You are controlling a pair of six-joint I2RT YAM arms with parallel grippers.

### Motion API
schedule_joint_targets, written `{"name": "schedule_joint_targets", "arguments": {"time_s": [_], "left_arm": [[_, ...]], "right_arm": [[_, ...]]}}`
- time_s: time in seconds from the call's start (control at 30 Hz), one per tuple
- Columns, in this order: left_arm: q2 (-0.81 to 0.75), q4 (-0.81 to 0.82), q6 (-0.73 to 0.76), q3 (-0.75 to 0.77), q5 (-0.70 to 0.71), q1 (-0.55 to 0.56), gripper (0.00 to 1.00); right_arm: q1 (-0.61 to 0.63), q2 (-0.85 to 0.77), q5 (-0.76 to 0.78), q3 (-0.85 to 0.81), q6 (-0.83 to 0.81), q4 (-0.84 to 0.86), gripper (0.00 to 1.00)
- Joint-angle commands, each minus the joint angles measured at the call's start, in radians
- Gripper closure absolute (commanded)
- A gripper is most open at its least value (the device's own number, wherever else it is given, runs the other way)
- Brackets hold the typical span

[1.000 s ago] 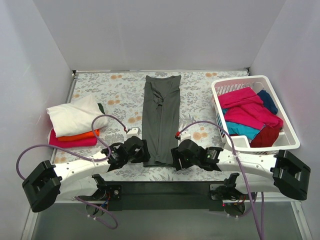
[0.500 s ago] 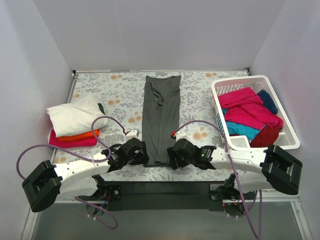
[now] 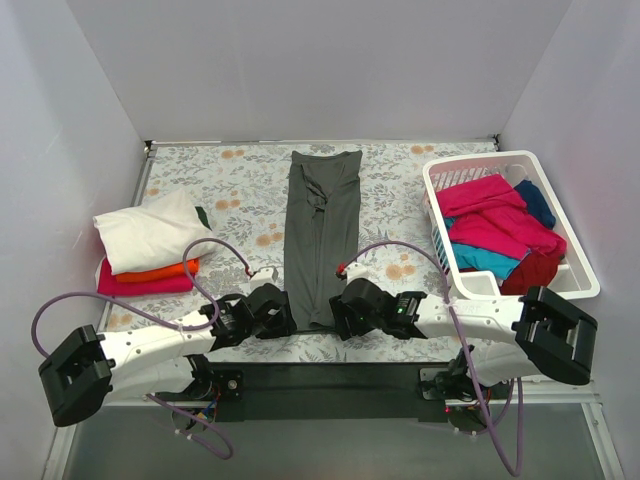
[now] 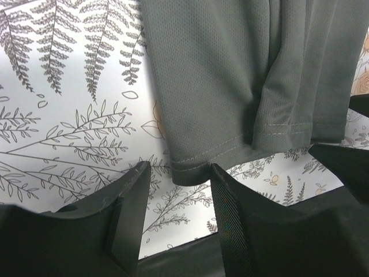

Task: Fold and stack the t-shirts
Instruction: Fold the tshirt

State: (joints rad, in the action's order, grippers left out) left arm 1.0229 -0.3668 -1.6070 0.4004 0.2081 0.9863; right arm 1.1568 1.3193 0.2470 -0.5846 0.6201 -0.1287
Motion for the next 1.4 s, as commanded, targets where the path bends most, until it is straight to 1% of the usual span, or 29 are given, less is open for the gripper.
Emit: {"name": "schedule_joint_targets", "arguments": {"time_s": [0.0,0.17,0.27,0.3,0.37,0.5,0.53,0.57,0.6,0.67,0.7,0.77,0.8,1.0,1.1,1.13,1.23,1.37], "left_arm": [[-0.021,-0.061,-0.039,-0.014,0.008,0.017,0.57],[-0.007,-0.049,-0.044,-0.018,0.005,0.028,0.59],[0.002,-0.029,-0.044,-0.026,-0.012,0.035,0.62],[0.002,-0.026,-0.042,-0.031,-0.015,0.035,0.64],[0.0,-0.017,-0.044,-0.034,-0.021,0.038,0.69],[-0.009,0.002,-0.041,-0.046,-0.033,0.043,0.76],[-0.014,0.008,-0.037,-0.052,-0.038,0.045,0.8],[-0.015,0.017,-0.037,-0.055,-0.041,0.046,0.82],[-0.017,0.023,-0.036,-0.058,-0.05,0.046,0.86],[-0.023,0.038,-0.033,-0.067,-0.056,0.048,0.95],[-0.023,0.043,-0.031,-0.069,-0.065,0.046,0.97],[-0.024,0.052,-0.03,-0.075,-0.072,0.048,1.0],[-0.027,0.054,-0.028,-0.075,-0.078,0.049,1.0],[-0.052,0.057,-0.021,-0.083,-0.128,0.063,1.0],[-0.053,0.057,-0.013,-0.084,-0.177,0.072,1.0],[-0.05,0.057,-0.013,-0.084,-0.19,0.08,1.0],[-0.043,0.058,-0.013,-0.08,-0.246,0.107,1.0],[-0.059,0.058,-0.044,-0.068,-0.276,0.158,1.0]], "right_arm": [[0.014,0.017,0.002,-0.044,-0.011,0.026,0.42],[0.024,0.038,0.001,-0.044,-0.005,0.026,0.43],[0.035,0.046,0.003,-0.049,0.001,0.018,0.47],[0.037,0.047,0.006,-0.05,0.006,0.006,0.5],[0.046,0.049,0.012,-0.053,0.012,-0.008,0.53],[0.061,0.055,0.034,-0.058,0.033,-0.052,0.65],[0.064,0.057,0.035,-0.058,0.035,-0.064,0.67],[0.064,0.057,0.037,-0.058,0.038,-0.072,0.72],[0.066,0.055,0.04,-0.057,0.04,-0.08,0.76],[0.067,0.055,0.051,-0.052,0.043,-0.101,0.81],[0.067,0.052,0.055,-0.05,0.047,-0.11,0.87],[0.067,0.049,0.061,-0.046,0.047,-0.124,0.93],[0.067,0.044,0.064,-0.044,0.047,-0.13,0.99],[0.067,0.009,0.026,-0.035,0.018,-0.215,0.99],[0.072,0.0,-0.043,-0.032,-0.008,-0.253,0.99],[0.081,0.0,-0.089,-0.031,-0.014,-0.256,0.99],[0.11,0.009,-0.162,-0.027,-0.033,-0.287,0.99],[0.156,0.012,-0.192,-0.034,-0.016,-0.339,0.99]]}}
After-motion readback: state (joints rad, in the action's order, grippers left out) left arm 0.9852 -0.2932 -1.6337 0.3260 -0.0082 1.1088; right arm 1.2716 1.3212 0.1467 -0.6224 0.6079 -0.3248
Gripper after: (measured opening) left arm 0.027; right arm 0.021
